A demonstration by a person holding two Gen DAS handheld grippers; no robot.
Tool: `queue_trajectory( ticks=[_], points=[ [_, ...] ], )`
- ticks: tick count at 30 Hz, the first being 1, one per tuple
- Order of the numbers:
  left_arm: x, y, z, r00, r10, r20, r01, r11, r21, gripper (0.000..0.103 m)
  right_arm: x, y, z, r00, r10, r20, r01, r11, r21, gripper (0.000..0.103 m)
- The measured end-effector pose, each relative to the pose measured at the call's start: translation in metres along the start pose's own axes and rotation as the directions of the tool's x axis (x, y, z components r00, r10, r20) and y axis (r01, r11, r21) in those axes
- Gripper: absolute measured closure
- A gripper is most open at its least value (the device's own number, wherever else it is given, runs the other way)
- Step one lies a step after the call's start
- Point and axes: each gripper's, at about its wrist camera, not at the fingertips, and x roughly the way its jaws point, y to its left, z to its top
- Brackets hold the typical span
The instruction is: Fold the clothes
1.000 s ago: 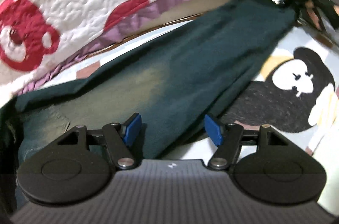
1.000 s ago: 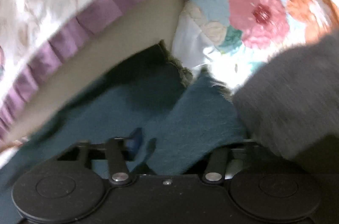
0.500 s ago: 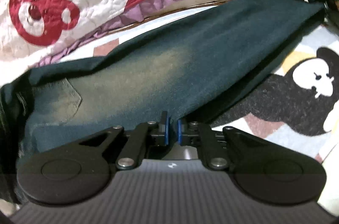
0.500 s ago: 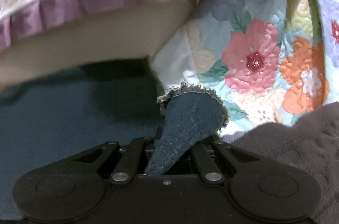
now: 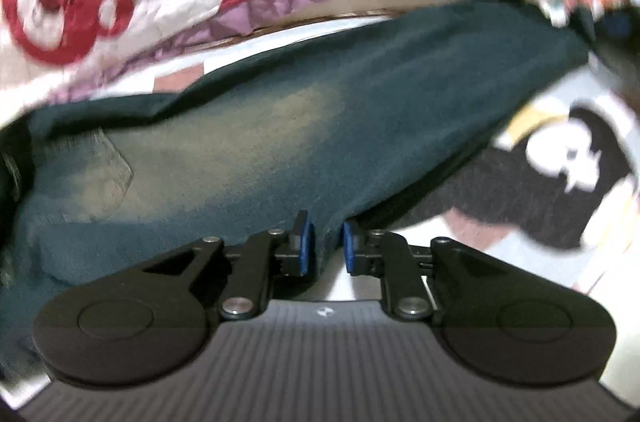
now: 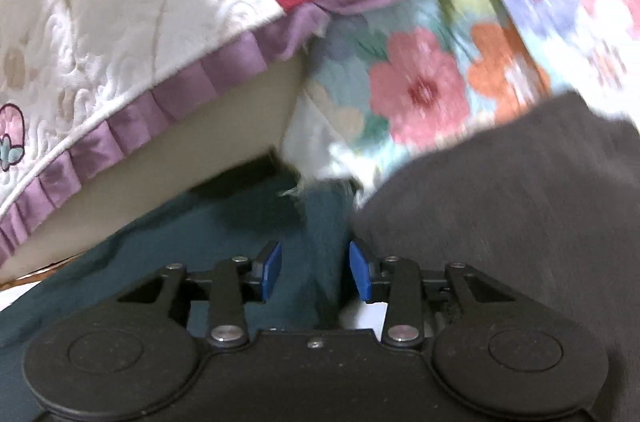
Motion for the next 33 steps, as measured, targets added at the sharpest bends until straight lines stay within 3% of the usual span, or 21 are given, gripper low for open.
queue_trajectory(
  ticks=[3,7,9,11,16,17,18,19,20,24,27,30,33],
  points=[
    [-0.002,0.007,0.003,0.999,-0.033,0.013,0.034,0.997,-0.074,0.081,0.012,-0.001,-0.013,0.999,0.026,-0.047,-0.023,0.997,0.073,0.054],
    [0.002,0.004,0.005,1.000,-0.012,0.014,0.013,0.998,-0.069,0.079,0.031,-0.001,-0.029,0.993,0.063,-0.104,-0.044,0.984,0.175,0.048],
    [0.002,0.003,0.005,1.000,-0.005,0.013,0.006,0.997,-0.075,0.079,0.040,-0.001,-0.038,0.988,0.084,-0.131,-0.052,0.973,0.226,0.040],
    [0.001,0.003,0.006,1.000,0.000,0.018,0.002,0.996,-0.084,0.079,0.057,-0.004,-0.034,0.992,0.079,-0.099,-0.051,0.965,0.256,0.033],
    [0.001,0.010,0.006,0.997,0.052,0.054,-0.045,0.990,-0.134,0.073,0.048,0.023,-0.003,0.999,0.028,0.016,-0.029,0.996,0.082,0.021],
    [0.002,0.011,0.007,0.997,0.050,0.056,-0.042,0.989,-0.142,0.073,0.046,0.028,0.003,0.999,0.020,0.040,-0.022,0.999,0.046,0.027],
    [0.002,0.010,0.007,0.997,0.052,0.056,-0.044,0.989,-0.139,0.073,0.044,0.034,0.010,0.998,0.013,0.065,-0.013,1.000,0.009,0.042],
    [0.003,0.009,0.007,0.997,0.057,0.056,-0.049,0.990,-0.130,0.073,0.042,0.039,0.016,0.996,0.007,0.090,-0.004,1.000,-0.027,0.084],
    [0.003,0.008,0.007,0.997,0.061,0.055,-0.054,0.991,-0.121,0.073,0.040,0.045,0.022,0.993,0.001,0.114,0.006,0.998,-0.063,0.088],
    [0.003,0.004,0.006,0.997,0.064,0.030,-0.061,0.994,-0.085,0.073,0.031,0.067,0.047,0.977,-0.010,0.214,0.055,0.978,-0.202,0.094],
    [0.002,0.007,0.007,1.000,0.015,-0.013,-0.016,0.993,-0.116,0.073,0.024,0.084,0.066,0.957,-0.009,0.289,0.100,0.949,-0.301,0.094],
    [0.000,0.005,0.008,0.998,-0.047,-0.030,0.043,0.988,-0.147,0.073,0.037,0.069,0.069,0.964,-0.088,0.250,0.174,0.921,-0.347,0.095],
    [0.001,-0.001,0.009,0.994,-0.091,-0.054,0.081,0.983,-0.165,0.073,0.069,0.045,0.057,0.955,-0.254,0.155,0.297,0.839,-0.456,0.091]
  ],
)
